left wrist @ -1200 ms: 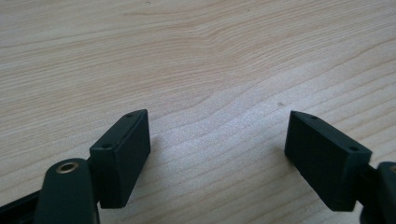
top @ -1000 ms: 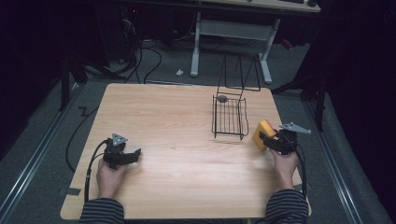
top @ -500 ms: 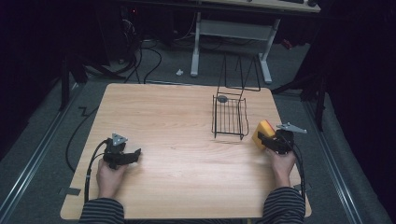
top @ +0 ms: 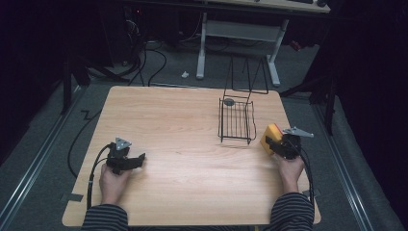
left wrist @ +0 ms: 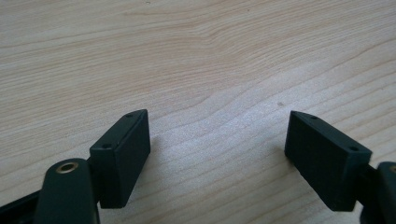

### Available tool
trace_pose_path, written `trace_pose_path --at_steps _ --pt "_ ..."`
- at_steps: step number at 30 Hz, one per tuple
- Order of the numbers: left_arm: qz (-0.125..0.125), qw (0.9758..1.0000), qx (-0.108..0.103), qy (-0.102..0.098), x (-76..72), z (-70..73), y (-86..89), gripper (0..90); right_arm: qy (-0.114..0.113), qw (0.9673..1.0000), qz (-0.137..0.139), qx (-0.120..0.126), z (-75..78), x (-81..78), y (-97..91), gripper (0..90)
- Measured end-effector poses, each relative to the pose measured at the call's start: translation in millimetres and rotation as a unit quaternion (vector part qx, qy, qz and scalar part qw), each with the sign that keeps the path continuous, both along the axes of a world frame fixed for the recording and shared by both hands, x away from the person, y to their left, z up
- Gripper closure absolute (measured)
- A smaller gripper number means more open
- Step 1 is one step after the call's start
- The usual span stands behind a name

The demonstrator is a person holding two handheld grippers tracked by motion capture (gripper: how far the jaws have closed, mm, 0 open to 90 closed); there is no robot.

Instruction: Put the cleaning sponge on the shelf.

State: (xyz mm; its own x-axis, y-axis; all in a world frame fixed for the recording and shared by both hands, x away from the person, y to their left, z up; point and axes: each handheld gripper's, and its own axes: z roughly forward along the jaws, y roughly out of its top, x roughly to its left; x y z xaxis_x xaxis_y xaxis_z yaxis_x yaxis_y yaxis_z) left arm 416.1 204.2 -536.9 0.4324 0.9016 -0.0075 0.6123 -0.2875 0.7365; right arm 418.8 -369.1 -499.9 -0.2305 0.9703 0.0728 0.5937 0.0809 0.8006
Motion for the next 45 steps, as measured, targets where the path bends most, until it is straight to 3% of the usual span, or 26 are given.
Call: trace_pose_path --at_steps 22,26,32,45 --pt "0.000 1.0000 0.000 0.000 0.0 0.0 0.0 22.9 -0.025 0.9993 0.026 0.004 18.0 -17.7 1.6 60.2" --pt "0.000 1.0000 0.000 0.000 0.1 0.0 0.1 22.9 -0.029 0.9988 0.033 0.021 20.7 -21.7 1.2 60.0" --pt "0.000 1.0000 0.000 0.000 0.0 0.0 0.1 22.9 -0.036 0.9981 0.047 0.018 22.8 -26.8 5.3 59.9" --pt "0.000 1.0000 0.000 0.000 0.0 0.0 0.0 22.9 -0.063 0.9955 0.069 0.016 37.7 -52.6 13.2 59.9"
